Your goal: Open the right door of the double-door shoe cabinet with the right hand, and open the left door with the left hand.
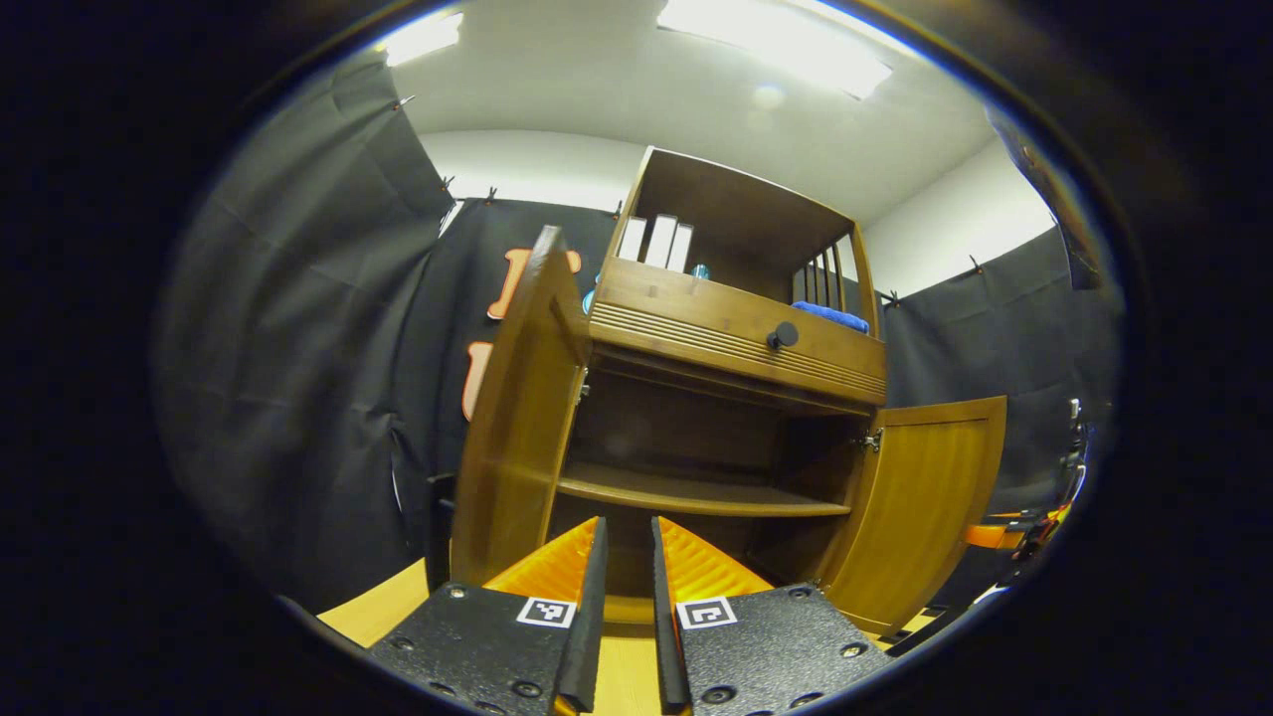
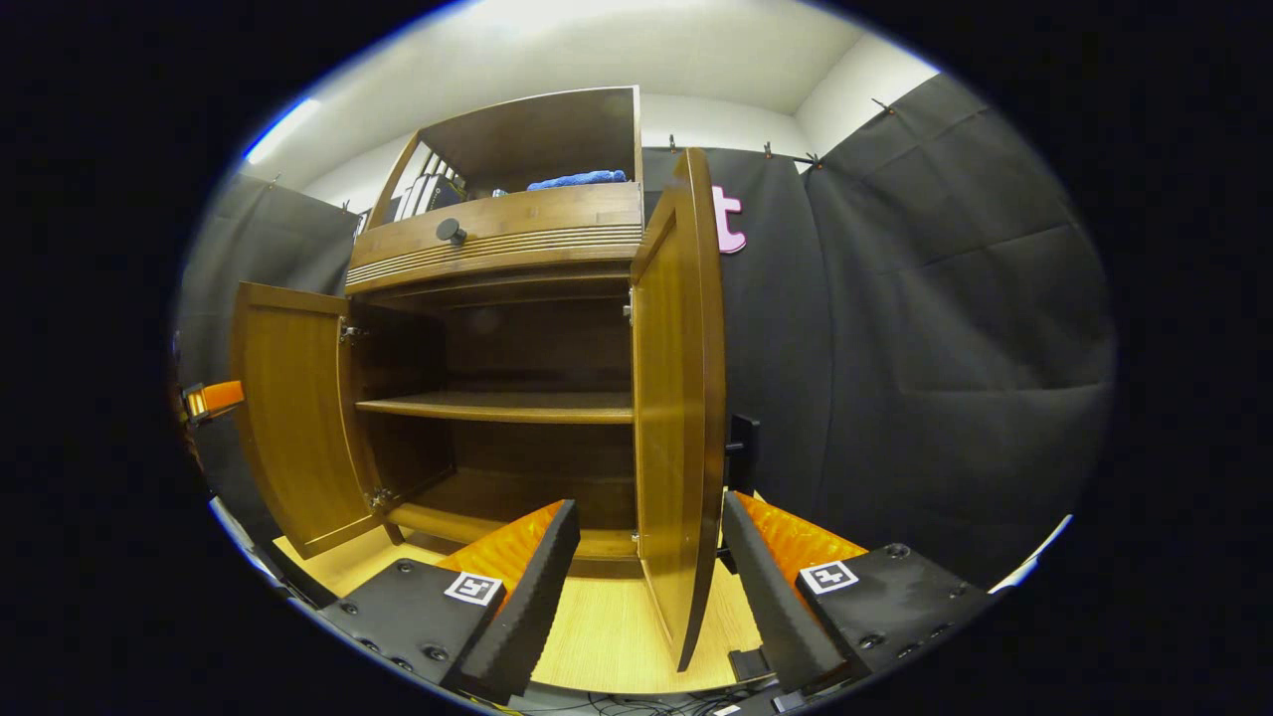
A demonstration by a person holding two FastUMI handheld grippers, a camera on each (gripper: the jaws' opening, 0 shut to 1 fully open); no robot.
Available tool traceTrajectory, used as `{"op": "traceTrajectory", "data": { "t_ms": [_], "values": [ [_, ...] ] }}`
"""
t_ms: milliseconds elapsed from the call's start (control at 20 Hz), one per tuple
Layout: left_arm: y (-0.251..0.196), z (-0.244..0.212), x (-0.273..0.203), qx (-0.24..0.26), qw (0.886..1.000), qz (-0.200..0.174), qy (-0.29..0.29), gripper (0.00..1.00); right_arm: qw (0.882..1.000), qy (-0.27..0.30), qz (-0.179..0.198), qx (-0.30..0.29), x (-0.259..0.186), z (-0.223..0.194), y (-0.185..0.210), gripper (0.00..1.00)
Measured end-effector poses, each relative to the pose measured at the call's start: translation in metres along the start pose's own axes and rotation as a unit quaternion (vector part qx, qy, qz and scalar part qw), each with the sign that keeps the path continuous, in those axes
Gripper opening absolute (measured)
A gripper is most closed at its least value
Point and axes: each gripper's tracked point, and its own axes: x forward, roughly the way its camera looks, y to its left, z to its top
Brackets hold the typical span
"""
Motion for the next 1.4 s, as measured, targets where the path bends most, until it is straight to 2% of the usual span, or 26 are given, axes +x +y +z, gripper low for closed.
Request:
{"op": "traceTrajectory", "data": {
  "t_ms": [50, 100, 200, 250, 500, 550, 600, 750, 1050, 1400],
  "values": [
    [-0.010, 0.001, 0.006, 0.008, 1.000, -0.002, 0.000, 0.17, 1.000, -0.001, -0.001, 0.000, -0.001, 0.000, 0.000, 0.83],
    [-0.018, 0.001, 0.012, 0.013, 1.000, -0.001, 0.000, 0.24, 1.000, -0.002, -0.002, 0.000, -0.004, -0.002, 0.000, 0.83],
    [-0.032, -0.003, 0.019, 0.012, 1.000, 0.000, 0.002, 0.24, 1.000, -0.003, -0.004, 0.004, -0.005, -0.004, 0.000, 0.83],
    [-0.040, -0.006, 0.022, 0.011, 1.000, 0.001, 0.004, 0.19, 1.000, -0.003, -0.006, 0.006, -0.007, -0.004, -0.001, 0.83],
    [-0.070, -0.015, 0.040, 0.048, 0.999, -0.002, 0.003, 0.69, 1.000, -0.004, -0.018, 0.013, -0.014, -0.008, -0.008, 0.83],
    [-0.080, -0.019, 0.039, 0.047, 0.999, -0.012, 0.005, 0.63, 1.000, -0.003, -0.021, 0.014, -0.015, -0.009, -0.011, 0.83],
    [-0.088, -0.024, 0.040, 0.048, 0.999, -0.021, 0.009, 0.73, 1.000, -0.003, -0.024, 0.015, -0.015, -0.010, -0.012, 0.83],
    [-0.094, -0.035, 0.042, 0.066, 0.997, -0.023, 0.021, 0.94, 0.999, -0.002, -0.031, 0.020, -0.017, -0.010, -0.015, 0.83],
    [-0.091, -0.038, 0.041, 0.092, 0.996, -0.008, 0.014, 0.94, 0.999, 0.006, -0.035, 0.021, -0.020, -0.015, -0.020, 0.83],
    [-0.089, -0.046, 0.036, 0.089, 0.996, -0.008, 0.025, 0.95, 0.999, 0.009, -0.028, 0.017, -0.018, -0.013, -0.014, 0.83]
  ]
}}
